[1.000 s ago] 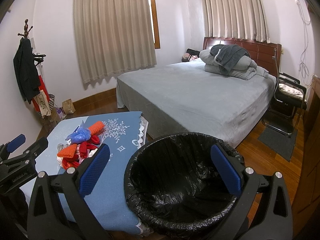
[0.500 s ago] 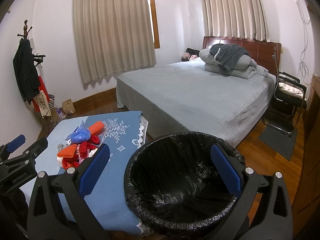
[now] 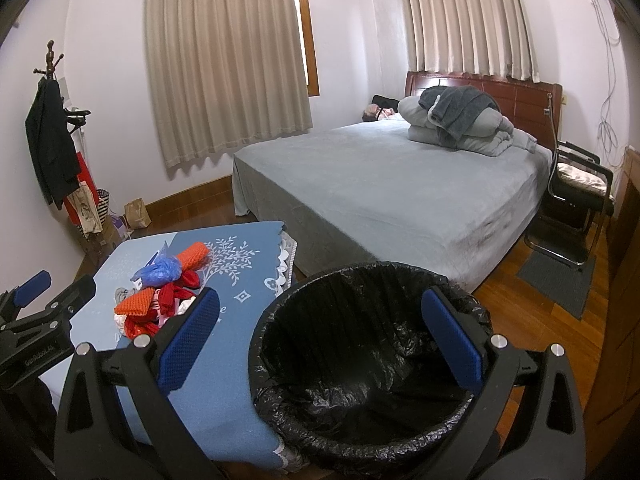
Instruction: Collect trash
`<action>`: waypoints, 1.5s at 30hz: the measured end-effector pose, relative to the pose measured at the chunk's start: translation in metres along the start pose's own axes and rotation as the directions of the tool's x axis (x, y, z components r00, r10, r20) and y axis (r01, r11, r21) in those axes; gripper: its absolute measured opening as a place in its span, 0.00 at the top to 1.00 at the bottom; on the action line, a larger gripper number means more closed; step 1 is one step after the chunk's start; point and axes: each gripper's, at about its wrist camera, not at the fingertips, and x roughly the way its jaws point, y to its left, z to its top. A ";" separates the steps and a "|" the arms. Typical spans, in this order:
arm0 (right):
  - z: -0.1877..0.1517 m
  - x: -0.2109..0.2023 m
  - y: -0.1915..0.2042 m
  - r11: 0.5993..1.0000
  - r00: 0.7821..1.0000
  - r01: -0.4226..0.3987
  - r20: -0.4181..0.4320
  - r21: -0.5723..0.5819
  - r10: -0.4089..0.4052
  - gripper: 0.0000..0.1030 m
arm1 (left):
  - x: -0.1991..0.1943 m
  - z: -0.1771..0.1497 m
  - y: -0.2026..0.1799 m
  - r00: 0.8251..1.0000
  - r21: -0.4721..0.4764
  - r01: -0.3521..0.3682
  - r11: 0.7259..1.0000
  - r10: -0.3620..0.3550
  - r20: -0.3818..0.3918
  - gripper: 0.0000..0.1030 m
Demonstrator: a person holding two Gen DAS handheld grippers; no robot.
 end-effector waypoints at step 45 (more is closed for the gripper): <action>-0.063 0.211 0.171 0.960 0.950 -0.237 -0.244 -0.147 0.197 0.16 | 0.107 -0.079 0.169 0.961 -0.097 -0.237 0.967 0.218 -0.172 0.07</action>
